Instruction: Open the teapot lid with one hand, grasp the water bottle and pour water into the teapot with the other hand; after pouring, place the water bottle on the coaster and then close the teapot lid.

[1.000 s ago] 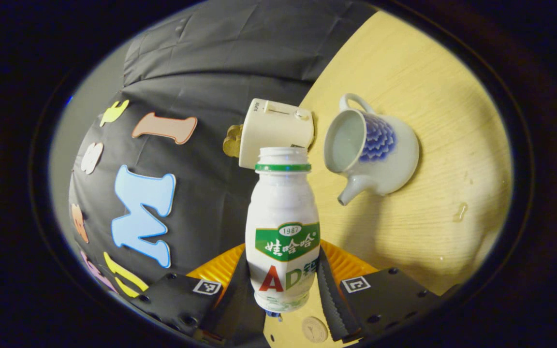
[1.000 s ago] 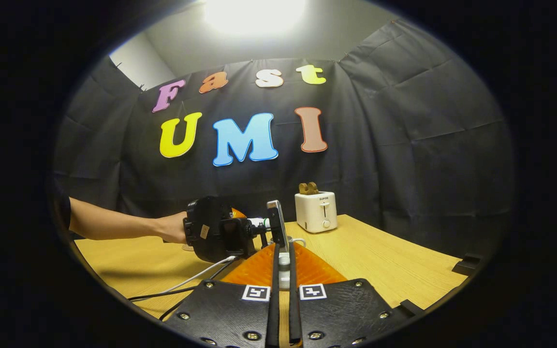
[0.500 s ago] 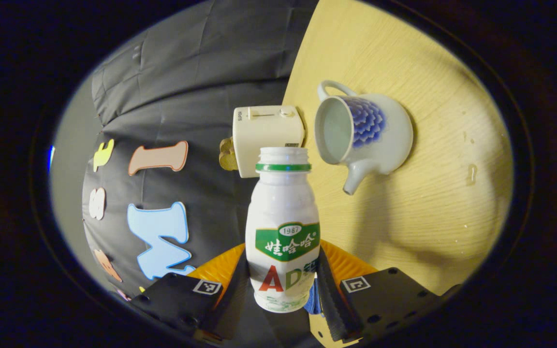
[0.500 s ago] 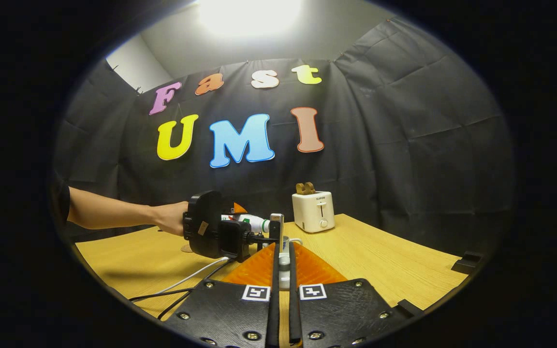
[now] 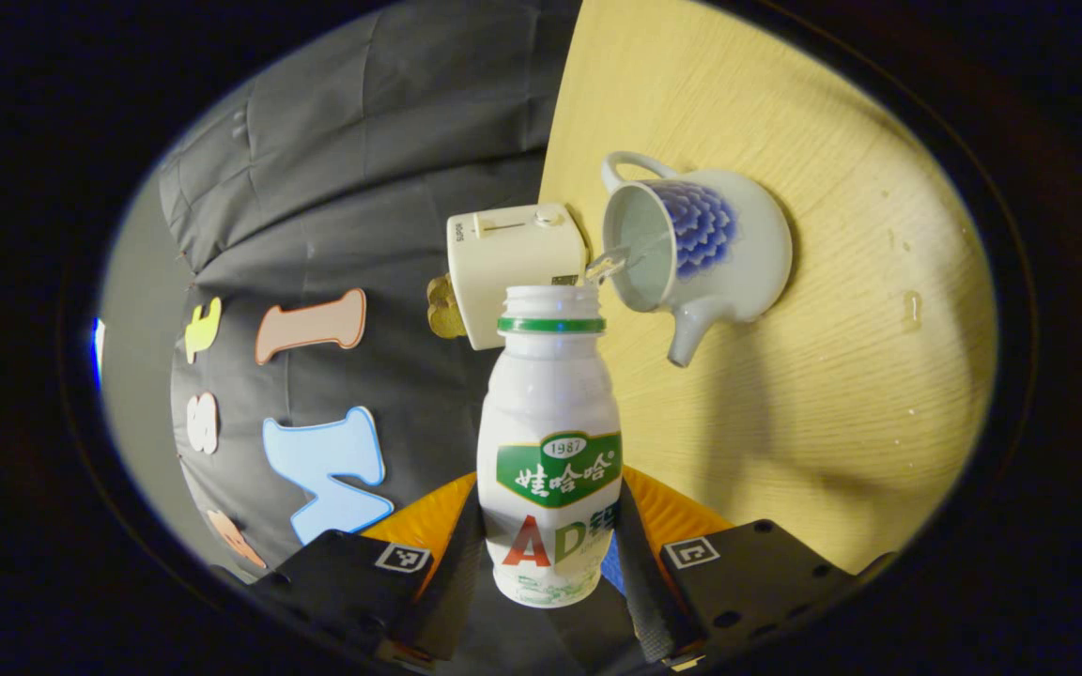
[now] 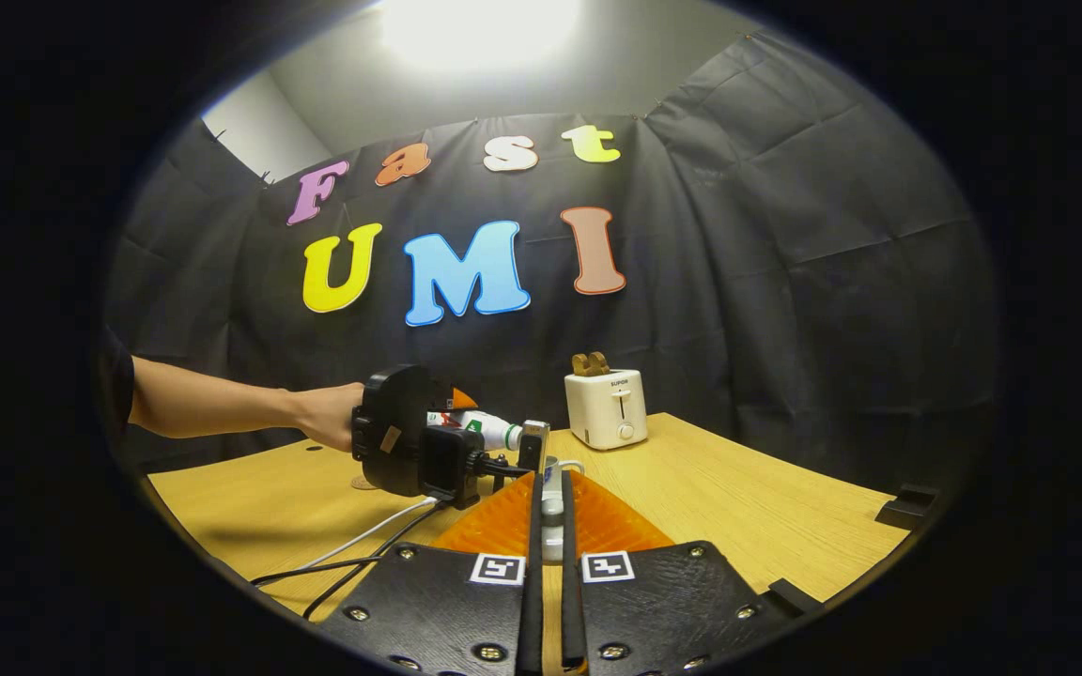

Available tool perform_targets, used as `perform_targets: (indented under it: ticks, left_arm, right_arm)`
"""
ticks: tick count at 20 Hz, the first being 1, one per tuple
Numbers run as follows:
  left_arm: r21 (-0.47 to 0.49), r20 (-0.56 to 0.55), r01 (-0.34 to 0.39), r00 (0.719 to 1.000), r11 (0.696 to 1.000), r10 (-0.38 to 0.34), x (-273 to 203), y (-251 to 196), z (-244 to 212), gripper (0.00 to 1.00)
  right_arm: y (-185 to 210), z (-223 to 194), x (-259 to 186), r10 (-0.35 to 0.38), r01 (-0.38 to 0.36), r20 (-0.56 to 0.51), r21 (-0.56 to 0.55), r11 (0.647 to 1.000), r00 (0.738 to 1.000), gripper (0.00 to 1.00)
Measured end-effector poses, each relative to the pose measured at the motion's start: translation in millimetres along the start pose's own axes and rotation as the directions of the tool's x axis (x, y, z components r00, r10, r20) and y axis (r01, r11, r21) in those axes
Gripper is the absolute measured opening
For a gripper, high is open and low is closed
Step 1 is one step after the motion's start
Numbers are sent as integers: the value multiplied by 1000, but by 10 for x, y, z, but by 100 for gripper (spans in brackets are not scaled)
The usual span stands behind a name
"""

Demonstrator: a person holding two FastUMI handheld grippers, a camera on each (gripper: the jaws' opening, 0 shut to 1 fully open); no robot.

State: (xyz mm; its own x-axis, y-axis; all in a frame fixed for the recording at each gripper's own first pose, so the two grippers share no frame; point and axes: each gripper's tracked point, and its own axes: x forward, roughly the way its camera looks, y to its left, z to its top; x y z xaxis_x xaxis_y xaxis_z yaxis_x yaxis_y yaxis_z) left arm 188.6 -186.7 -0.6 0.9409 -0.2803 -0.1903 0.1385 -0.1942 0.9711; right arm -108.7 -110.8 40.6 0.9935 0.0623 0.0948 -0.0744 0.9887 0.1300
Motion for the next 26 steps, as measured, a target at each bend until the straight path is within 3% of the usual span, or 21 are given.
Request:
perform_targets:
  ticks: [2,5,6,7,9,10,18,19,24,25,26]
  left_arm:
    - [11,1,-2,1000,1000,2,0,10,6,71]
    - [36,0,-8,1000,999,8,0,14,-4,80]
    - [40,-2,-7,1000,999,7,0,13,-5,76]
    - [48,-6,-10,1000,999,11,-2,24,-9,80]
    - [53,-4,-10,1000,999,10,2,22,-11,80]
    - [59,-4,-14,1000,998,14,-1,36,-4,75]
    - [122,3,-37,999,992,37,-25,42,34,76]
    - [128,5,-38,999,991,38,-26,46,28,80]
    - [160,16,-43,999,986,41,-52,59,67,80]
    - [161,18,-41,999,986,39,-52,58,70,75]
    - [165,17,-39,999,986,37,-48,57,68,80]
  right_arm:
    - [-4,-3,-1,-1,1,0,-1,1000,1000,8]
    - [-21,-5,-15,-3,3,-2,0,1000,1000,8]
    - [-19,-5,-17,-4,4,0,1,1000,1000,8]
    - [-13,-6,-21,-3,3,-1,2,1000,1000,8]
    - [-13,-10,-30,-2,2,-1,-1,1000,1000,8]
    - [-10,-11,-29,-3,3,0,-1,1000,1000,8]
    - [-26,0,-48,-6,6,3,1,1000,1000,8]
    - [-23,-3,-44,-6,6,1,3,1000,1000,8]
    - [-40,5,-35,-12,12,3,10,1000,1000,8]
    - [-33,5,-31,-11,11,3,9,1000,1000,8]
    - [-23,1,-29,-8,8,3,6,1000,1000,8]
